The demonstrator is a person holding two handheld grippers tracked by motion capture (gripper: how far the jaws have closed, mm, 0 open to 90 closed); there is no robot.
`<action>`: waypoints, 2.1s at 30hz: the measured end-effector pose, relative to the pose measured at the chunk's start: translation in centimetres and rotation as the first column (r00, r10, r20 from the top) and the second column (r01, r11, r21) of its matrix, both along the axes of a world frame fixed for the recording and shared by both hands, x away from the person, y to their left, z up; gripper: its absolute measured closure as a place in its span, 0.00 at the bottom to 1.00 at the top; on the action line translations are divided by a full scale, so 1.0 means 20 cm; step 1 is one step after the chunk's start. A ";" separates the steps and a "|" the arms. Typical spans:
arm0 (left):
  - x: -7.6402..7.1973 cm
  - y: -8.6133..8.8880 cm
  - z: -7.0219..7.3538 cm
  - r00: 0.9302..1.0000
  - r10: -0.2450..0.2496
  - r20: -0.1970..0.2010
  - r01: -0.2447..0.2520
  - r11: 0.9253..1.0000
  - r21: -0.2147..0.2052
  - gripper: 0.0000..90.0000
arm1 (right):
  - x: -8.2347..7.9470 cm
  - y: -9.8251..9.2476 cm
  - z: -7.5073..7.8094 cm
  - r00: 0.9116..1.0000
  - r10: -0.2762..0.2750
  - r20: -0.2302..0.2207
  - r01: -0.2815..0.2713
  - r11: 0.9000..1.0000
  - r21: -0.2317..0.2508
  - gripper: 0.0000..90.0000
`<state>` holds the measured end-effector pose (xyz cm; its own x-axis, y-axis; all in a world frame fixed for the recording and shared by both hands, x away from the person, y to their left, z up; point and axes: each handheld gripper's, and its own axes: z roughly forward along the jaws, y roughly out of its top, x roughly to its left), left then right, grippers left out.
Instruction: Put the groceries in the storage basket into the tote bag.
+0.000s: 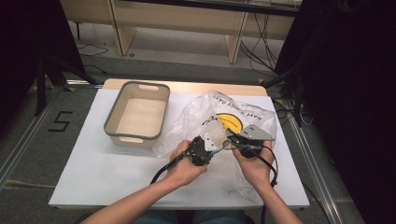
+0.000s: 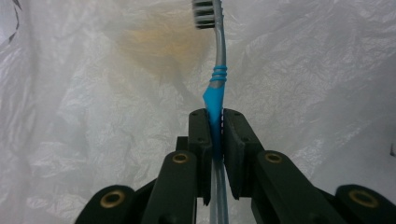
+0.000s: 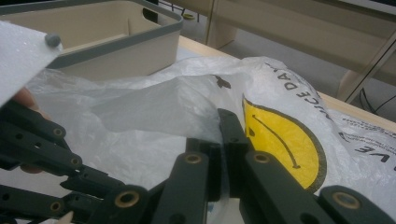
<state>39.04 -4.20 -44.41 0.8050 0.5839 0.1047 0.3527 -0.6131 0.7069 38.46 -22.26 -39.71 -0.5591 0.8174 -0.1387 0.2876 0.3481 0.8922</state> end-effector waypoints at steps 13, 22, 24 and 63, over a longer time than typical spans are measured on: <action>0.04 -0.02 -0.03 1.000 0.011 0.021 -0.011 1.000 0.005 0.91 | 0.00 0.00 0.00 1.000 0.000 -0.001 0.000 1.000 0.000 1.00; 0.04 -0.04 -0.05 0.999 0.014 0.032 -0.014 1.000 0.005 0.91 | 0.00 0.00 0.00 1.000 -0.001 -0.002 0.001 1.000 -0.001 1.00; 0.05 -0.04 -0.05 0.999 0.015 0.033 -0.015 1.000 0.005 0.91 | 0.00 0.00 0.00 1.000 0.000 0.000 0.000 1.000 -0.001 1.00; -0.23 0.47 0.23 0.997 0.031 0.065 -0.017 0.980 -0.199 0.43 | -0.02 -0.06 -0.11 0.976 0.082 -0.200 -0.102 0.991 -0.091 0.99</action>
